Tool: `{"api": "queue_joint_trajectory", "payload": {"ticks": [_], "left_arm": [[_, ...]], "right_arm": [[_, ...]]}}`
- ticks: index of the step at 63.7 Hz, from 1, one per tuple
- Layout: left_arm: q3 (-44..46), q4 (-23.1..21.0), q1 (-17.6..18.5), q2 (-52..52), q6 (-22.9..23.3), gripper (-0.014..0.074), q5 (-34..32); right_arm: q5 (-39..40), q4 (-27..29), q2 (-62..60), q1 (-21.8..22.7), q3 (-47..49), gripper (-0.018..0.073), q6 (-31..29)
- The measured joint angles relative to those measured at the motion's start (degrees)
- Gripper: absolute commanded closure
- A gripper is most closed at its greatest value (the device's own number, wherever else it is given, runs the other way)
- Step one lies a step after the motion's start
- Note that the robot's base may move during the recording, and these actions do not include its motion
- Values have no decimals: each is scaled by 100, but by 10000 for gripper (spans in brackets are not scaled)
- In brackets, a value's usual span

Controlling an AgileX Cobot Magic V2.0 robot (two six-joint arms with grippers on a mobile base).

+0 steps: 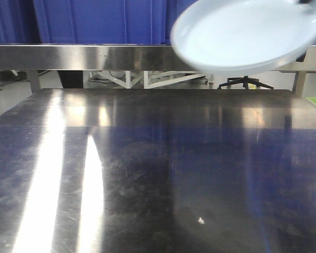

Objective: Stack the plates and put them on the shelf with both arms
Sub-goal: 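Grip the rim of the stacked plates with the right gripper and lift them, then hold the stacked plates raised in the right gripper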

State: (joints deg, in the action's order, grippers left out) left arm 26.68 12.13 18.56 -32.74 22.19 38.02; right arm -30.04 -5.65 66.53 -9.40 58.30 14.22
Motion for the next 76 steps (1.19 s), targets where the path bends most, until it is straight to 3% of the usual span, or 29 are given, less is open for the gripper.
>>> {"api": "queue_joint_trajectory", "payload": {"ticks": [17, 34, 76], "left_arm": [[0, 0, 0, 0, 0, 508, 0], [0, 0, 0, 0, 0, 508, 0], [0, 0, 0, 0, 8, 508, 0]], "right_arm": [[-57, -13, -1955, 746, -1434, 510, 0], [-255, 109, -3284, 813, -2436, 510, -12], [-283, 145, -3679, 813, -2588, 510, -12]]}}
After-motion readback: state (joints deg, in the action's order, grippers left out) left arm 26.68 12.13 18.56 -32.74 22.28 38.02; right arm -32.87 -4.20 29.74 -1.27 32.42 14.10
